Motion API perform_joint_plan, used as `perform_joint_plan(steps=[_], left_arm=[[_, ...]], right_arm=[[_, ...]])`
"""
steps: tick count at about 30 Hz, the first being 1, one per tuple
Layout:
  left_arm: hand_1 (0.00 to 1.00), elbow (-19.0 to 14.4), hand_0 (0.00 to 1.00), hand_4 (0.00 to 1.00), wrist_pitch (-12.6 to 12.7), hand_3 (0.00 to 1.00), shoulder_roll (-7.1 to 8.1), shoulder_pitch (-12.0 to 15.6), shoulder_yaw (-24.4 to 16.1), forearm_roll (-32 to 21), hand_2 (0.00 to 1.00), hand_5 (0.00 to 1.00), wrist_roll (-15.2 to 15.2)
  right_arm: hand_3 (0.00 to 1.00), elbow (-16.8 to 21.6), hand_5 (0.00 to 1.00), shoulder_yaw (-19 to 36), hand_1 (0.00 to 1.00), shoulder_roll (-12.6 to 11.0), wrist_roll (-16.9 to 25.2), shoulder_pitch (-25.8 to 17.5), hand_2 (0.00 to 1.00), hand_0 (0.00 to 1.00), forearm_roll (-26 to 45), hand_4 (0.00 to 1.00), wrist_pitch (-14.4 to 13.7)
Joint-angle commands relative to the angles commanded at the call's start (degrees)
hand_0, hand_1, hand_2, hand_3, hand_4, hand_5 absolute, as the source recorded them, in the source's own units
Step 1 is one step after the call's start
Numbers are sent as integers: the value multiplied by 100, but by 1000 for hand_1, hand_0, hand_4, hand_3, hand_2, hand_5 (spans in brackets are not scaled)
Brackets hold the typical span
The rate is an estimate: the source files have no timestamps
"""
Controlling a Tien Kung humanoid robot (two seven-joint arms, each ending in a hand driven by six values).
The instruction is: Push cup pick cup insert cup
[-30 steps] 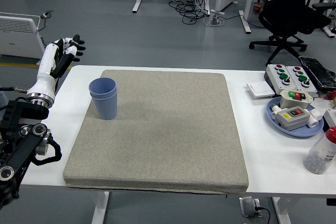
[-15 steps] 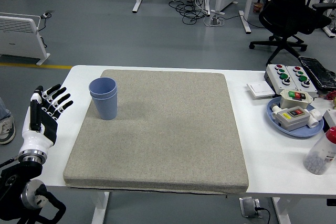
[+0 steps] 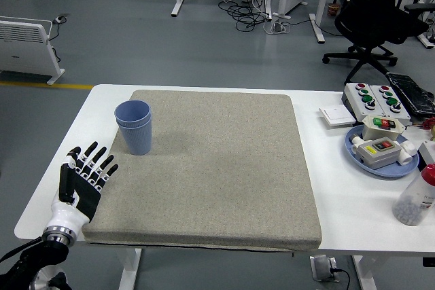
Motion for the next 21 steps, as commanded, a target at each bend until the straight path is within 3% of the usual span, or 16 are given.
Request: perform_joint_plan(steps=[8, 21], left_arm=[[891, 64, 871, 547, -101, 902, -18, -34, 34, 237, 926, 998, 138], [898, 144, 884, 546, -55, 907, -63, -127, -5, 329, 935, 998, 146]], right_arm=[[619, 0, 542, -39, 605, -6, 17, -6, 689, 708, 39, 197, -5], [617, -1, 540, -100, 604, -11, 31, 52, 686, 708, 115, 196, 3]])
